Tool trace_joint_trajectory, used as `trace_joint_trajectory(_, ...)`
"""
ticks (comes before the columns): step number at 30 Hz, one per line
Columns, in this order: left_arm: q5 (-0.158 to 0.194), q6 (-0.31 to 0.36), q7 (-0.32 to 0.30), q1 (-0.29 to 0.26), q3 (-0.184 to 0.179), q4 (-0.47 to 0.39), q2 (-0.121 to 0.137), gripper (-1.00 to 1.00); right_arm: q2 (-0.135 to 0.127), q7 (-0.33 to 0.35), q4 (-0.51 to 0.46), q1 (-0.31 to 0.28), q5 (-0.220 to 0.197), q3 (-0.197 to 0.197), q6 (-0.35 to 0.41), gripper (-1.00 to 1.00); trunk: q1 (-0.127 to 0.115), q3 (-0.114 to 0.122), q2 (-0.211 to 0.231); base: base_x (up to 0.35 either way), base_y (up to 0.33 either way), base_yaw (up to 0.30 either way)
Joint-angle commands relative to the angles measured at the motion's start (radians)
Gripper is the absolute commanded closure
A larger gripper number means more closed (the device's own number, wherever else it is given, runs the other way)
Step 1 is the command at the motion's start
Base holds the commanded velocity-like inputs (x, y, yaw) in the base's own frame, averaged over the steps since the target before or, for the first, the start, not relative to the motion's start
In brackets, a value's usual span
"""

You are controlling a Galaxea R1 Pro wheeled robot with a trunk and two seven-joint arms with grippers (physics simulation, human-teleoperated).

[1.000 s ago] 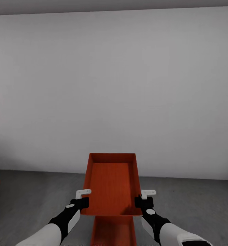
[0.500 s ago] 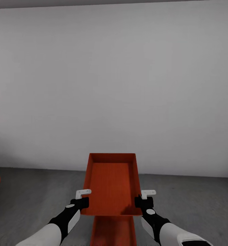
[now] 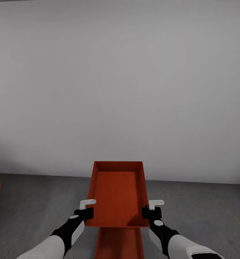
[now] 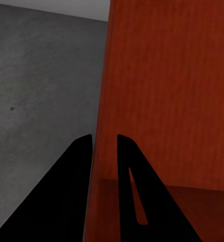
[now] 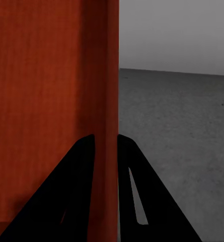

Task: Move the two storage containers from the living room to the garage. In the garage, place one container on the floor and stack the other container on top of it (either order is fine).

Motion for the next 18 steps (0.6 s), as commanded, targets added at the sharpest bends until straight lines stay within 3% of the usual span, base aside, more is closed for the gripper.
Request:
trace_joint_trajectory(1,0.006,-0.023,0.007,-0.001,0.008,-0.005,0.023,1.0,-0.004,-0.004,0.003,-0.001,0.004,-0.027,0.0,1.0,0.0,-0.003,-0.001,0.0,0.0,0.0)
trace_joint_trajectory(18,0.006,-0.025,0.007,-0.001,0.008,-0.005,0.021,1.0,-0.004,-0.004,0.003,-0.001,0.004,-0.027,0.0,1.0,0.0,-0.03,-0.001,0.0,0.0,0.0)
